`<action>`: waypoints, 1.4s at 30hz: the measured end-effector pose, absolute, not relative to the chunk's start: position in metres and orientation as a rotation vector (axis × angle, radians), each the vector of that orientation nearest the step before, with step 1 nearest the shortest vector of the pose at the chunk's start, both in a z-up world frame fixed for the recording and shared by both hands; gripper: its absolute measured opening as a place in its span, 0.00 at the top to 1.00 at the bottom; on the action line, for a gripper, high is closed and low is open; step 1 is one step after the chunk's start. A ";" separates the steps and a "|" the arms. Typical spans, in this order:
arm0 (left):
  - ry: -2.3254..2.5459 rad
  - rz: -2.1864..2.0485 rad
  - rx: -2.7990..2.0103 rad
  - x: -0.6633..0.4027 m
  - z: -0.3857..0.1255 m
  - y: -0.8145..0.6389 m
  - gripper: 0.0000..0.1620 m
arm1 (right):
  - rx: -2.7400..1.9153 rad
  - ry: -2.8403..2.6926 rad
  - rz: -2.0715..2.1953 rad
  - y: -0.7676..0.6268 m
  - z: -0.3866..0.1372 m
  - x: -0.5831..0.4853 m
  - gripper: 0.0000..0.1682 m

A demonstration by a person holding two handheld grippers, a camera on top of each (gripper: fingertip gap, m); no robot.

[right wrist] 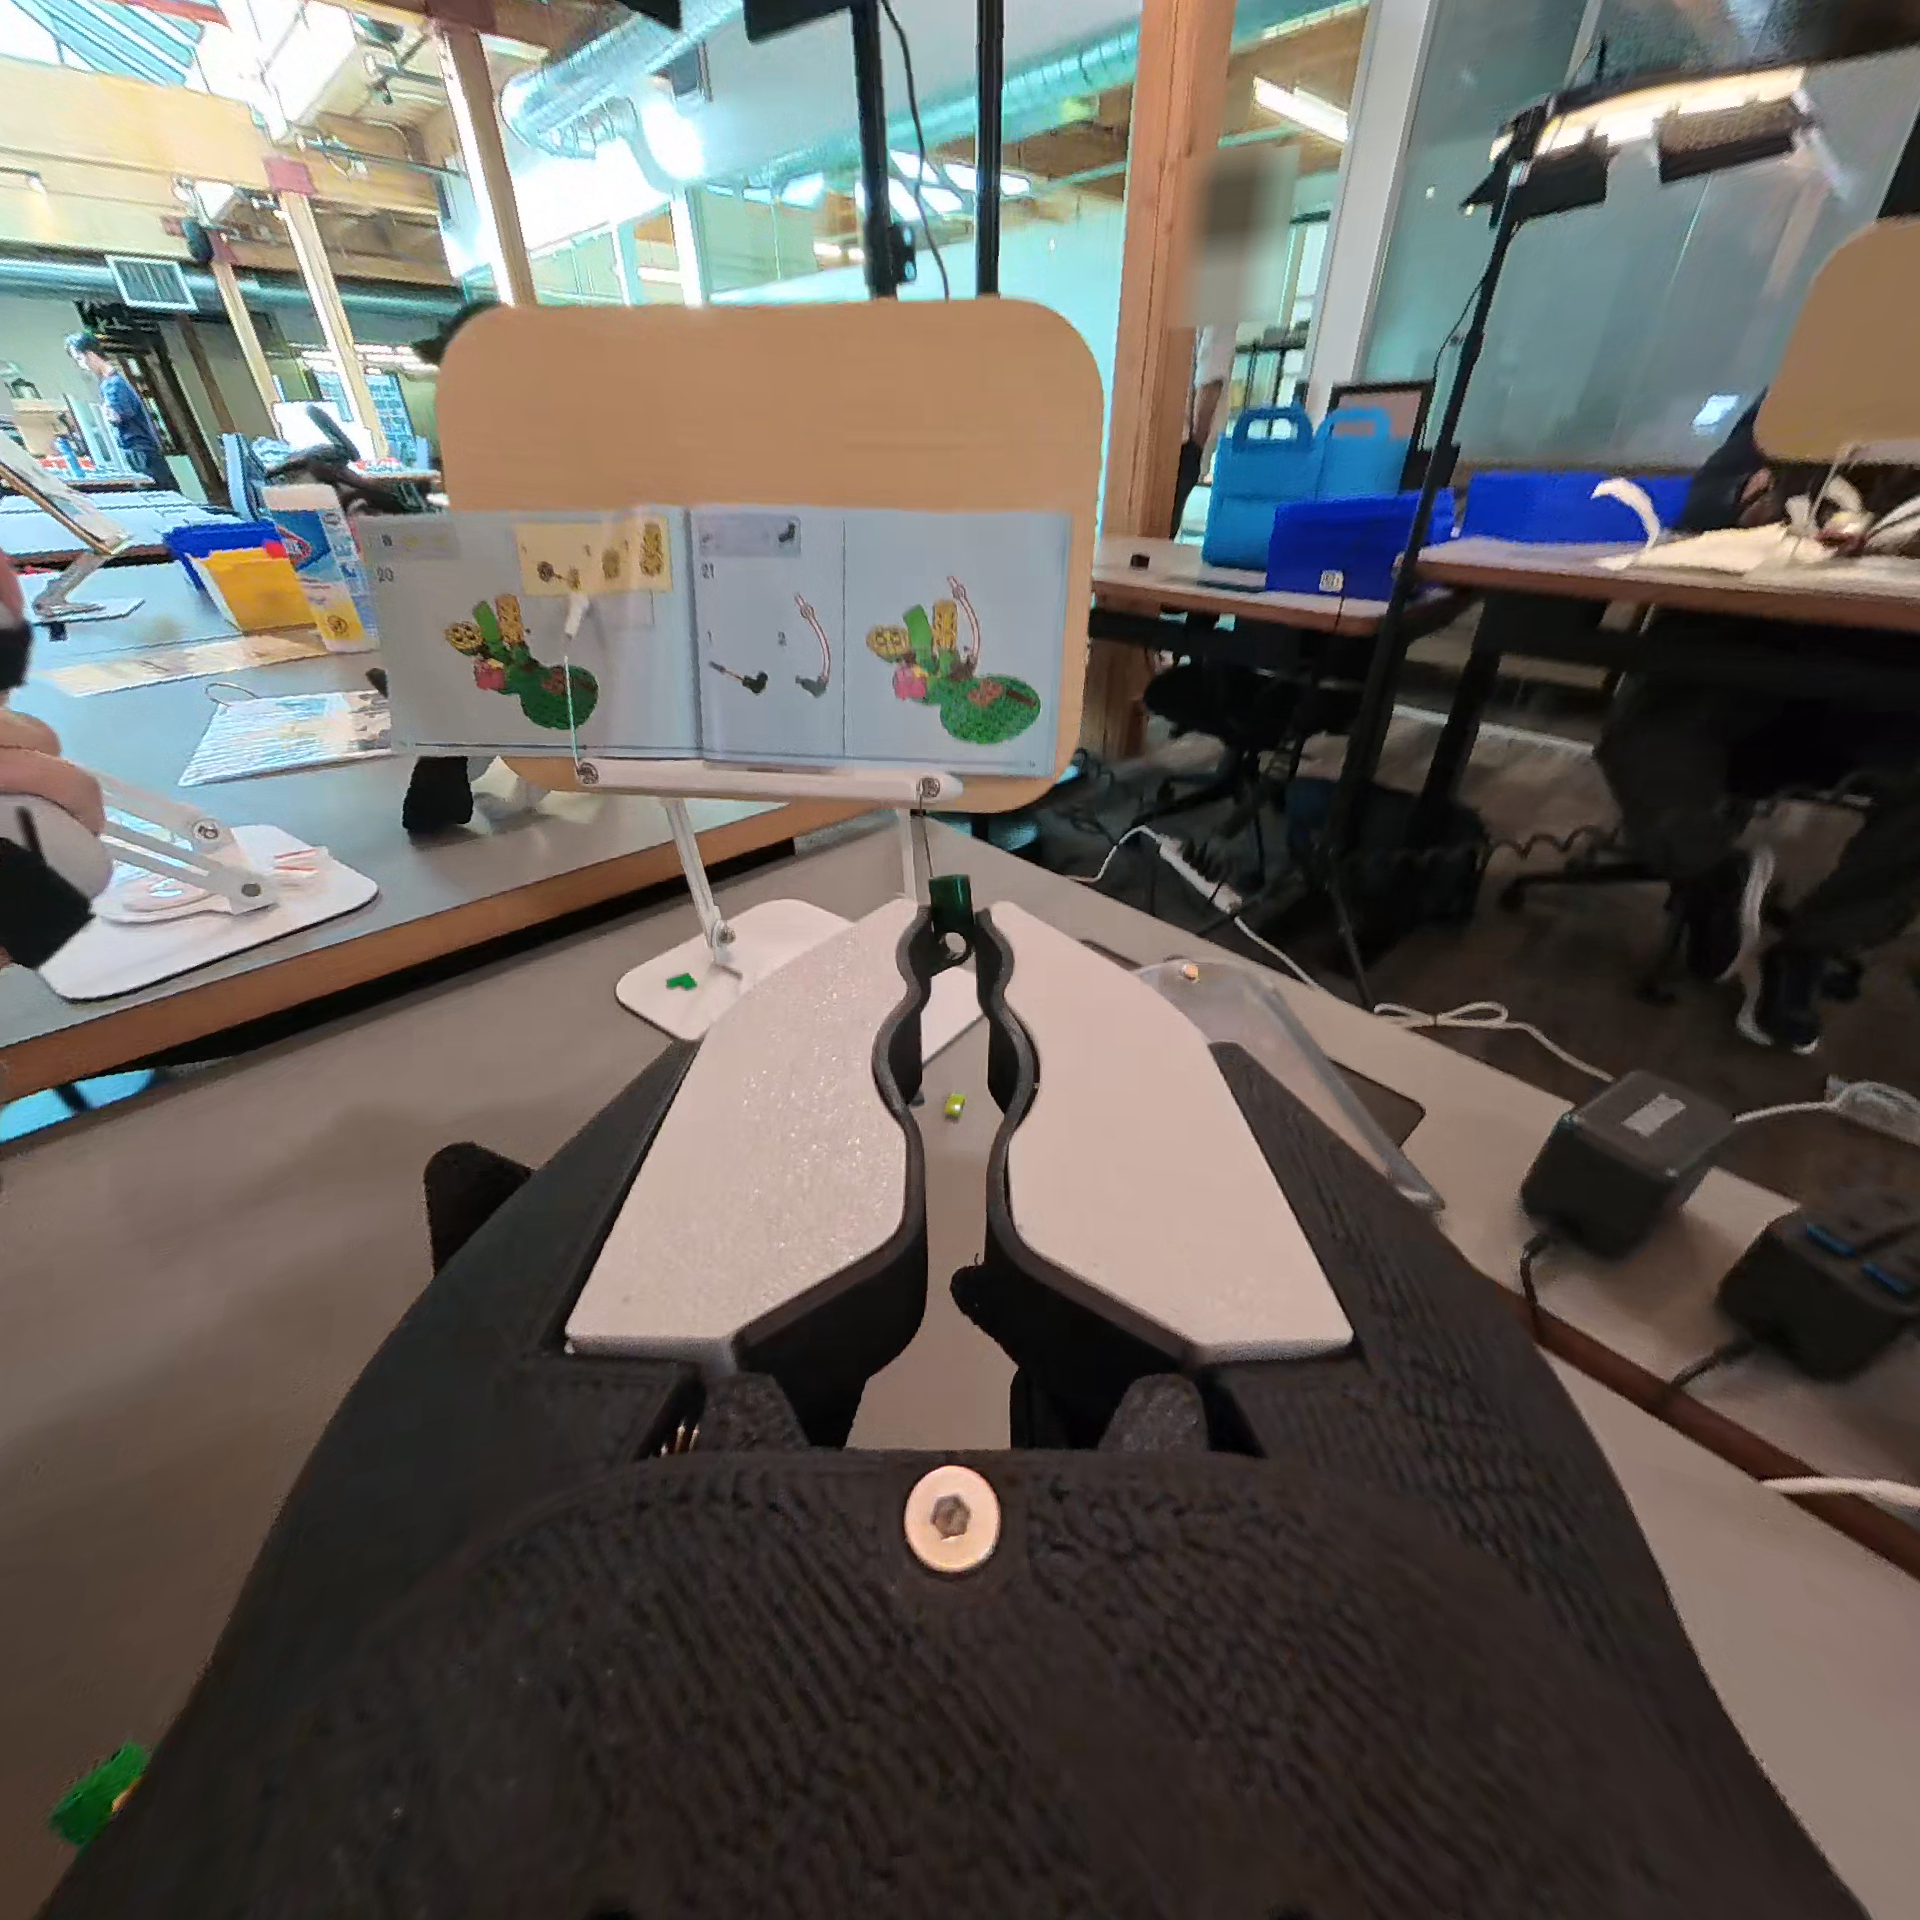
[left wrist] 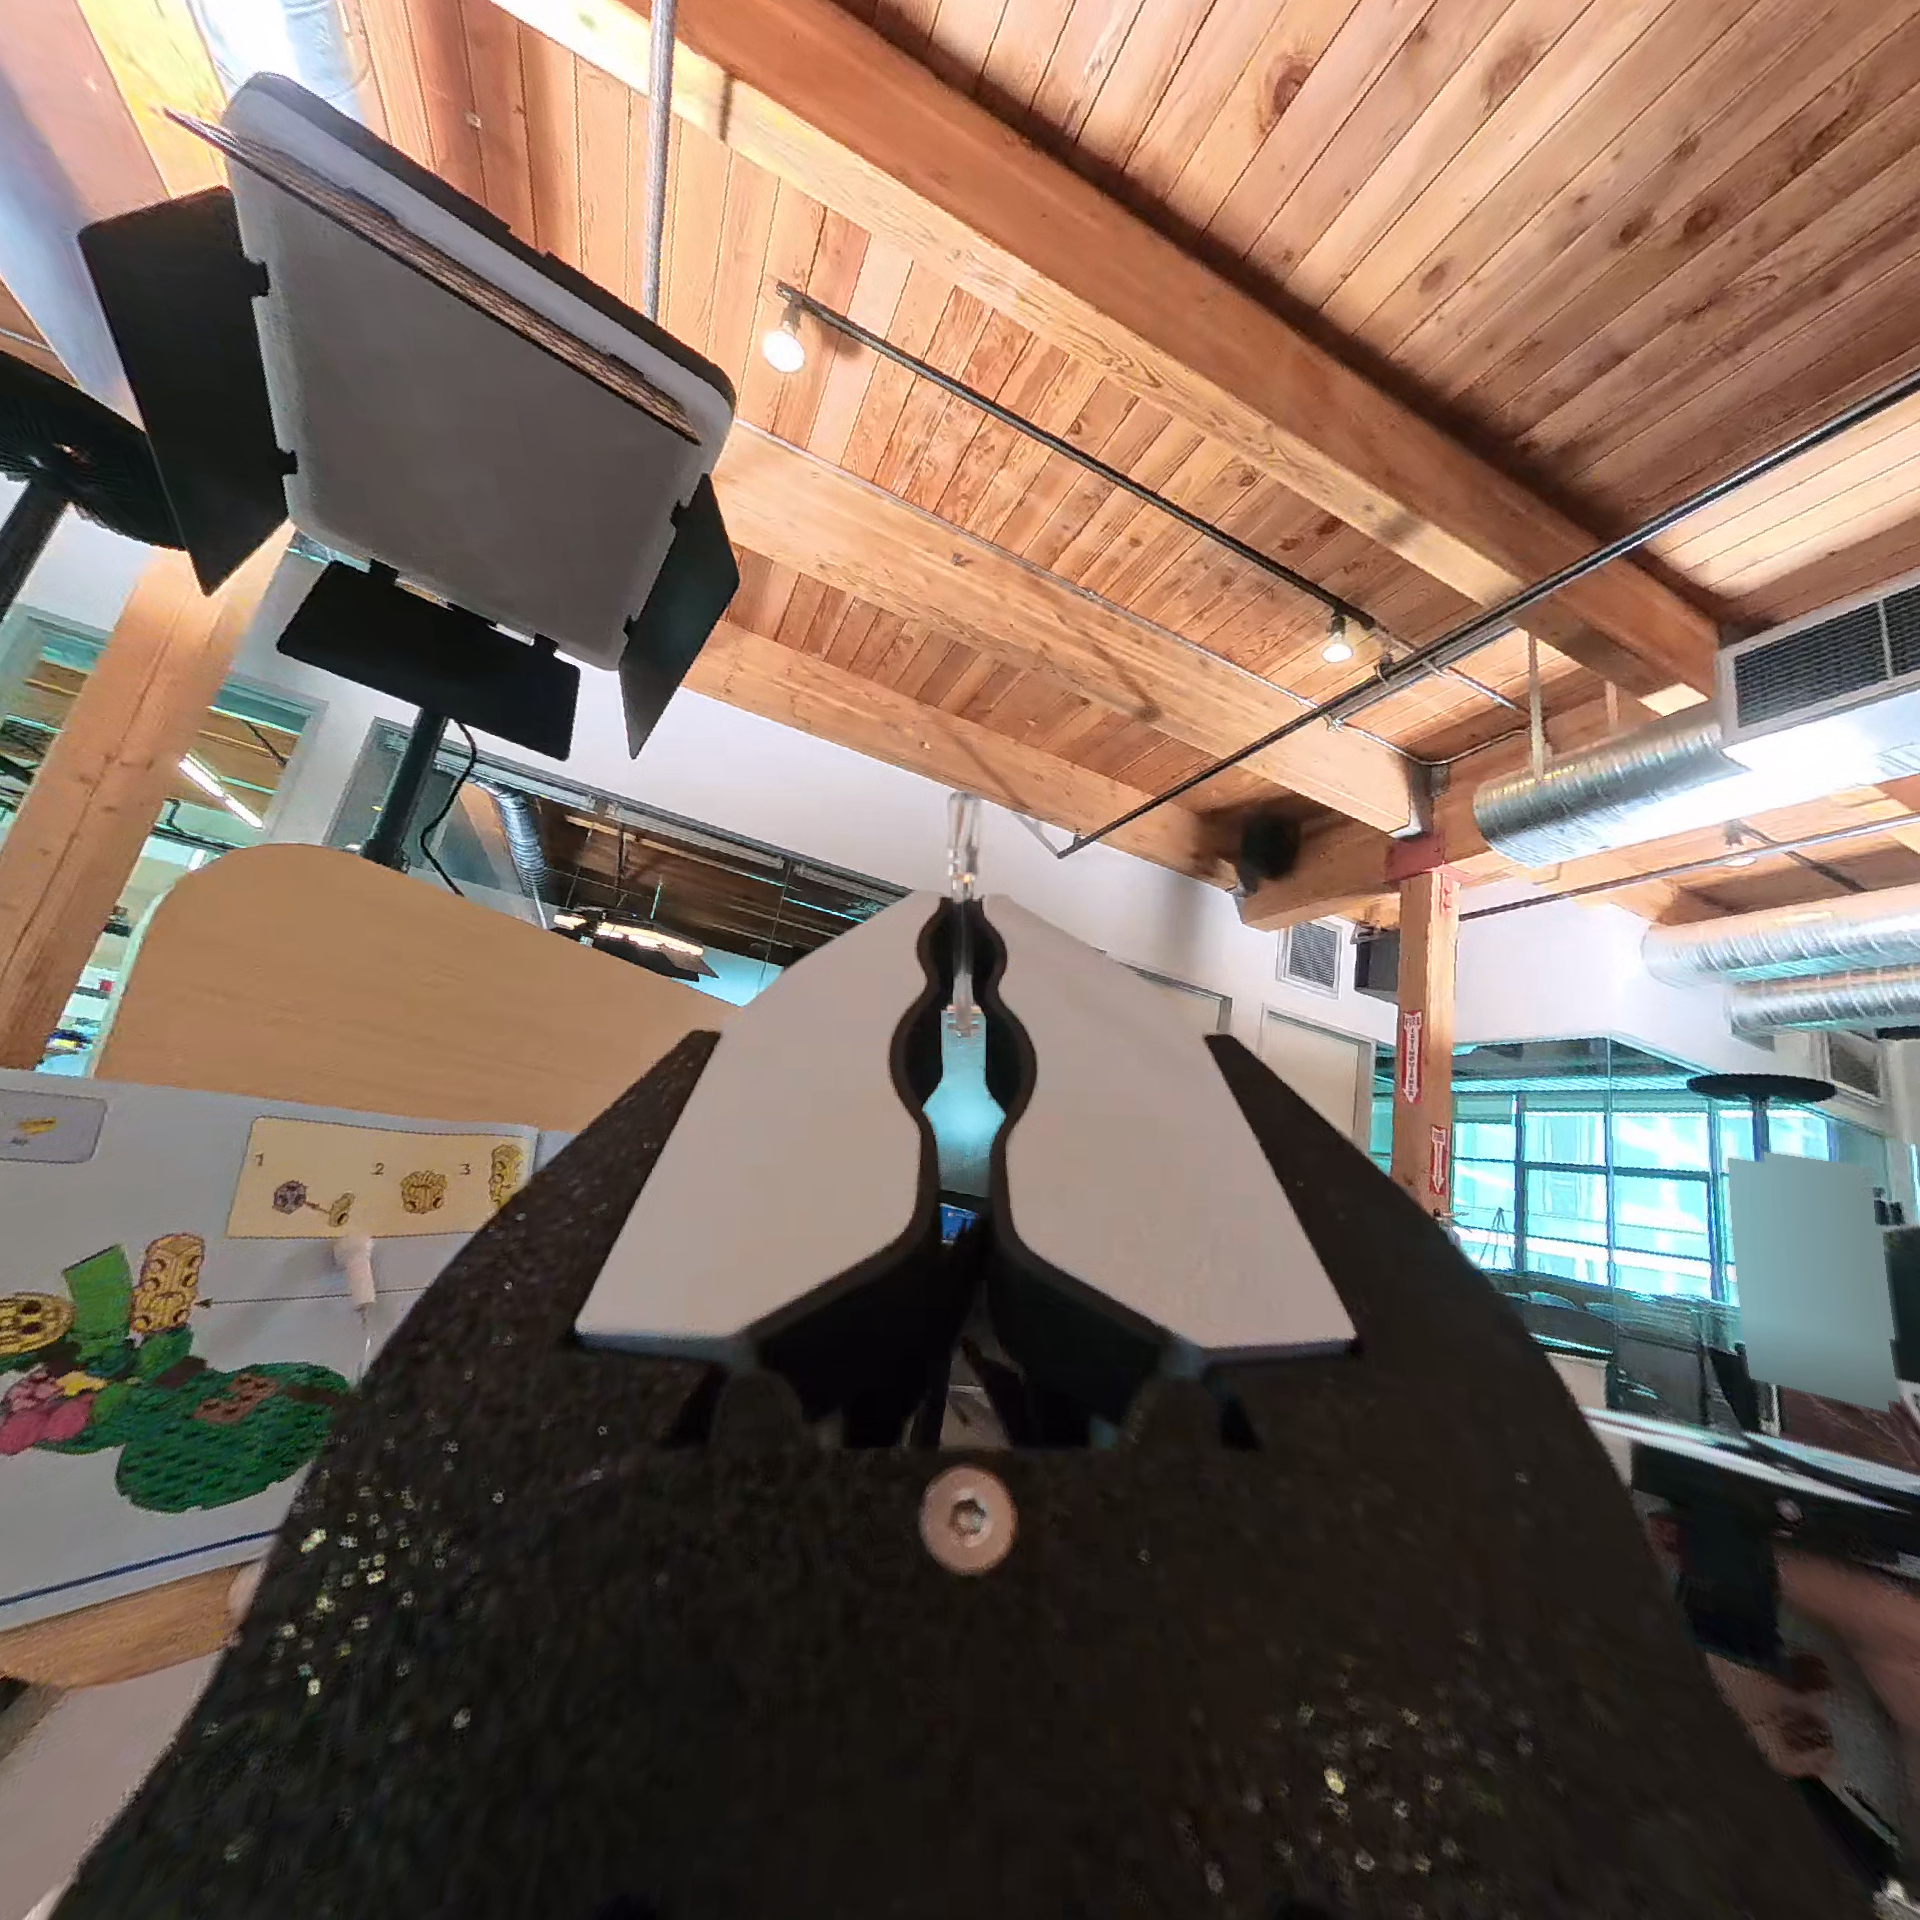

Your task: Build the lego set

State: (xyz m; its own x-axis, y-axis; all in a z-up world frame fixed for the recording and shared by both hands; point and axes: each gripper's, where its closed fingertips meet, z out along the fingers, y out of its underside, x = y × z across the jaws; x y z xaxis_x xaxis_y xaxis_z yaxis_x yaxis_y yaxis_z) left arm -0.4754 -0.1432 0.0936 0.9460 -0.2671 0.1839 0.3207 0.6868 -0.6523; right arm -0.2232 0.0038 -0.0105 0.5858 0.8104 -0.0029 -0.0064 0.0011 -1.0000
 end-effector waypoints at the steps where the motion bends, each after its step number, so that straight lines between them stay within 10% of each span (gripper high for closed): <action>1: -0.072 -0.338 -0.742 -0.473 0.094 -0.143 0.99 | -1.420 -0.730 0.733 0.001 -0.006 -0.223 0.97; 42: 0.104 -0.437 -0.804 -0.428 0.095 -0.130 0.99 | -1.201 -0.847 0.733 -0.038 0.022 -0.237 0.97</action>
State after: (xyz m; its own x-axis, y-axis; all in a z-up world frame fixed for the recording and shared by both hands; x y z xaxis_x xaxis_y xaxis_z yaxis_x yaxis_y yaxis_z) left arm -0.4282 -0.1301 0.0952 0.9059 -0.4169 0.0740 0.3392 0.6101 -0.7161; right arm -0.2366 -0.0375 0.0216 0.5016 0.8493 0.1645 -0.0417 0.2137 -0.9760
